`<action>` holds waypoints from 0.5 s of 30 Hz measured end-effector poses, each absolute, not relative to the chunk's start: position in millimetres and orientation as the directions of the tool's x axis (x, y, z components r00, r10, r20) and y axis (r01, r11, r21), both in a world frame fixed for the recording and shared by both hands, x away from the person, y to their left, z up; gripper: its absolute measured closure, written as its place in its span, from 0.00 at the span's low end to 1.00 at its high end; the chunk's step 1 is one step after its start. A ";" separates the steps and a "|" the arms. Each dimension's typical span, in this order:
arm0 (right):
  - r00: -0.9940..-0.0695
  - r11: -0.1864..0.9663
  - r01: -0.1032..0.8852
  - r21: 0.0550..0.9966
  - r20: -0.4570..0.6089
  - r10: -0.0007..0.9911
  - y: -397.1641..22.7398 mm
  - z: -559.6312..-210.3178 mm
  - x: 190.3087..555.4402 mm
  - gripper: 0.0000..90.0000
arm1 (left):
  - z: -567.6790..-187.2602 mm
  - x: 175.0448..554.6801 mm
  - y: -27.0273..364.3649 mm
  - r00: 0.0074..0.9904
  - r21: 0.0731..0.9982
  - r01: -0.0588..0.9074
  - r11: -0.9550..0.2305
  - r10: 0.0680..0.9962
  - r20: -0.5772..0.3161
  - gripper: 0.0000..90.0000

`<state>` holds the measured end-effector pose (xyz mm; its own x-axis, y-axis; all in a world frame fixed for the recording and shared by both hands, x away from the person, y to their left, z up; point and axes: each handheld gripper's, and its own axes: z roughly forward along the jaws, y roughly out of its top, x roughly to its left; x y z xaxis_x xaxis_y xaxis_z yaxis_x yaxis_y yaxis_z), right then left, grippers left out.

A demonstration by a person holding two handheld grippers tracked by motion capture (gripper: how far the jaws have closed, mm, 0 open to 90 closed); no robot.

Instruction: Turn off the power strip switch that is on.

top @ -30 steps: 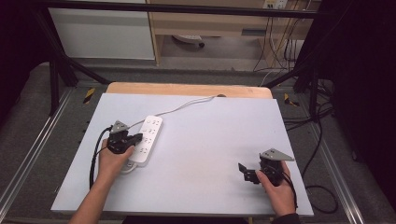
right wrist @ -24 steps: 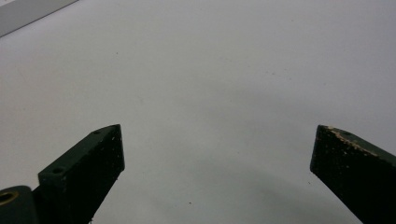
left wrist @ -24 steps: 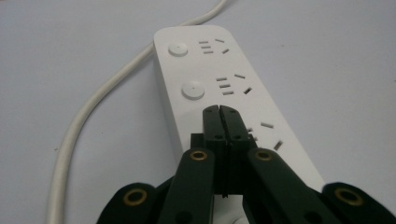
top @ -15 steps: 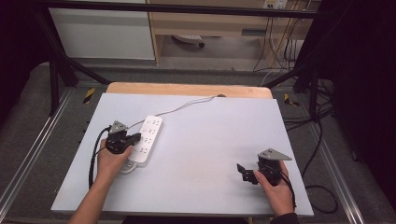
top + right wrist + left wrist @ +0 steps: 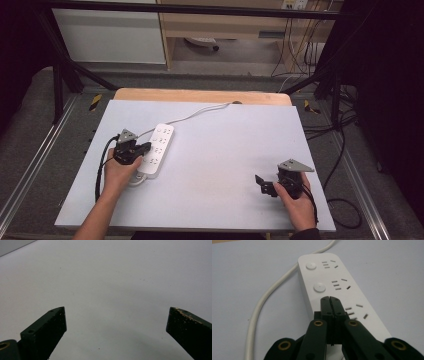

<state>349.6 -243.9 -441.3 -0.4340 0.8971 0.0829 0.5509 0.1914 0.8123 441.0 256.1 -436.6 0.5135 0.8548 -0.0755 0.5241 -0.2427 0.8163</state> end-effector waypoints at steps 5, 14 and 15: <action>-0.436 0.196 0.547 0.814 0.078 0.896 -244.4 -440.5 348.6 0.04 | -435.9 441.8 256.5 0.510 0.811 0.534 -0.240 0.856 -0.082 1.00; -0.440 0.204 0.545 0.813 0.071 0.895 -244.1 -440.5 348.8 0.04 | -435.2 442.0 255.2 0.514 0.809 0.530 -0.256 0.855 -0.066 1.00; -0.438 0.201 0.546 0.813 0.073 0.896 -243.9 -440.4 348.6 0.04 | -435.0 442.0 254.7 0.514 0.808 0.528 -0.260 0.856 -0.060 1.00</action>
